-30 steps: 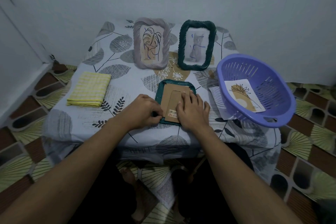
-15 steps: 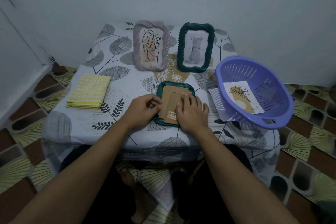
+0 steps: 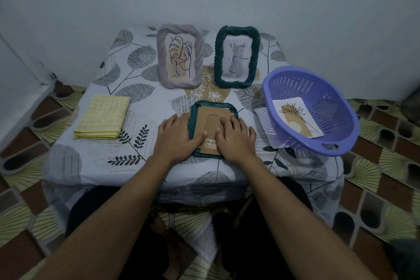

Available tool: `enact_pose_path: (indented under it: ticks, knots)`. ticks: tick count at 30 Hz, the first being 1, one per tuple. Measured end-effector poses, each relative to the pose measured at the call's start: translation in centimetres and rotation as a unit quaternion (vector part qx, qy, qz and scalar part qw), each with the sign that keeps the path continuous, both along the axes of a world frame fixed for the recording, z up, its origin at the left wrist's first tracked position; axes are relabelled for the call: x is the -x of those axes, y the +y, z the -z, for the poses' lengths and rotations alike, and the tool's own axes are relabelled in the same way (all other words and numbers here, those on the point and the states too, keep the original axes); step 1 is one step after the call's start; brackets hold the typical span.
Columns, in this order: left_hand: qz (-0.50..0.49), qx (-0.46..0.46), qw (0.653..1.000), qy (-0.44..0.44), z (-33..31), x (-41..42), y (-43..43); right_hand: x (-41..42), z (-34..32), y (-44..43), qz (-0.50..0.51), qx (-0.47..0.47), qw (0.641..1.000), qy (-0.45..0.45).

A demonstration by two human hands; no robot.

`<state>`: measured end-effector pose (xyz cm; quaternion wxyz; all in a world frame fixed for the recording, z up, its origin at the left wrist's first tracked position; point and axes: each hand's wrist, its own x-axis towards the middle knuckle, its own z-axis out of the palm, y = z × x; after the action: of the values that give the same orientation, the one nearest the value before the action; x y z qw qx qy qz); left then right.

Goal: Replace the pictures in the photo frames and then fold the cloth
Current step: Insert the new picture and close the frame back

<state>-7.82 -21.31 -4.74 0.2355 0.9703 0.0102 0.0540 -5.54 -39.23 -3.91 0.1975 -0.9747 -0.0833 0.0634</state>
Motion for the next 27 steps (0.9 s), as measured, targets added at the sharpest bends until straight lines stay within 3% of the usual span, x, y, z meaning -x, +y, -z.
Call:
enact_pose_path:
  ticks: [6, 10, 21, 27]
  knots:
    - [-0.007, 0.007, 1.000, -0.011, -0.4, 0.3, -0.2, -0.6, -1.4, -1.2, -0.035, -0.032, 0.996, 0.071]
    - [-0.004, 0.006, 1.000, -0.013, -0.5, 0.4, -0.3, 0.1, -3.0, -2.2, -0.026, -0.036, 0.999, 0.032]
    - [-0.008, 0.017, 1.000, -0.014, -0.5, 0.6, -0.3, 3.9, -4.8, -3.8, 0.003, 0.119, 0.990, -0.072]
    - [-0.007, 0.020, 1.000, -0.014, -0.6, 0.6, -0.2, 4.5, -5.5, -3.4, 0.006, 0.138, 0.987, -0.079]
